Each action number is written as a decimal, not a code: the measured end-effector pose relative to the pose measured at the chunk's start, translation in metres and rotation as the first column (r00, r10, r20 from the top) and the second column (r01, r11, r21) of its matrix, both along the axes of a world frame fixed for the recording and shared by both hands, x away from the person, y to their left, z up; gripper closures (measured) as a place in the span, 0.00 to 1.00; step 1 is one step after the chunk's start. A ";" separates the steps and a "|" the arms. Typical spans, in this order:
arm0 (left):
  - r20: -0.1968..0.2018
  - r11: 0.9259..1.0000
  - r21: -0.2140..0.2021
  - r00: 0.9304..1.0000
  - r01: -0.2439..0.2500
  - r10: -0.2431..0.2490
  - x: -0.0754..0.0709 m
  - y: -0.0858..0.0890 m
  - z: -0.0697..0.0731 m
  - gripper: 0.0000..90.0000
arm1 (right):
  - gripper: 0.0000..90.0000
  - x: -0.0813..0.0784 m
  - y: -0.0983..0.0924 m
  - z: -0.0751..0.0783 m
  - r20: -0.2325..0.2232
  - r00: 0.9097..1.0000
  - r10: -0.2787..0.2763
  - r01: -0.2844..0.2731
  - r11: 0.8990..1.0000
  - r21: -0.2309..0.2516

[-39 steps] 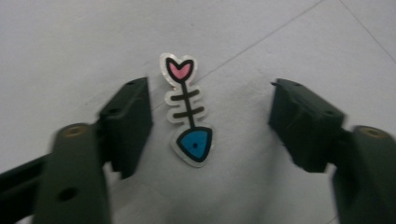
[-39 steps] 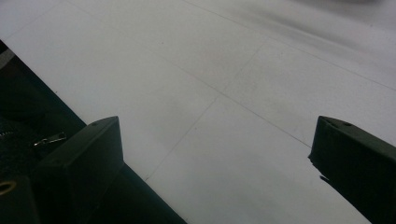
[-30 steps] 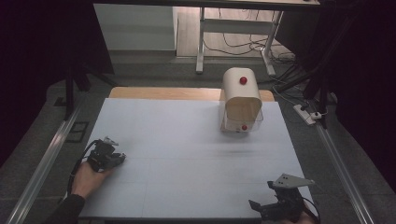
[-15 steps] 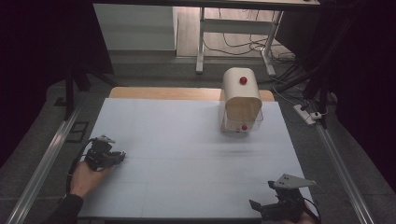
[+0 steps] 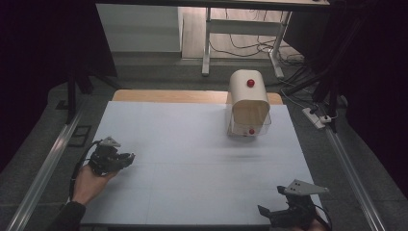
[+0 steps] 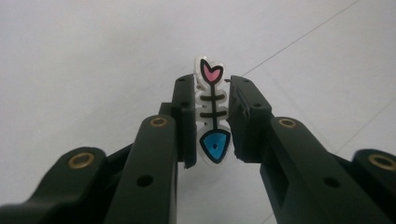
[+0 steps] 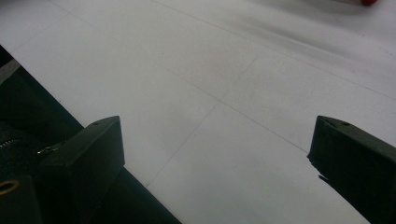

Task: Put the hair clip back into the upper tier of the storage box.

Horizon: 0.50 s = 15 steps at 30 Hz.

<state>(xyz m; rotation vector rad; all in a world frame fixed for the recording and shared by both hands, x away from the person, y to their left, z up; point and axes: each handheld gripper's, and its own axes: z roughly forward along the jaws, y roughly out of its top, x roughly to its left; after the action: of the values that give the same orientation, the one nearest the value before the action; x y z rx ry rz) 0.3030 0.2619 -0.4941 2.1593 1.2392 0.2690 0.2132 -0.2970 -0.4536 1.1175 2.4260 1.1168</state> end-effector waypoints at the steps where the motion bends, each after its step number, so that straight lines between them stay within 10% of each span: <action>1: 0.007 1.000 -0.004 1.000 0.007 -0.007 -0.001 -0.002 0.002 0.81 | 0.03 0.000 0.000 0.000 0.001 1.000 0.001 -0.001 1.000 -0.002; 15: 0.072 0.995 -0.020 0.992 0.102 -0.100 -0.010 -0.024 0.029 0.81 | 0.03 -0.001 0.001 0.000 0.015 1.000 0.001 0.000 1.000 -0.012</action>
<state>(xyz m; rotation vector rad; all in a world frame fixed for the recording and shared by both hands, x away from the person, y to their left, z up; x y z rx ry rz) 0.2934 0.2383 -0.4654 2.1650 1.0846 0.2844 0.2118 -0.2960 -0.4533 1.1007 2.4182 1.1060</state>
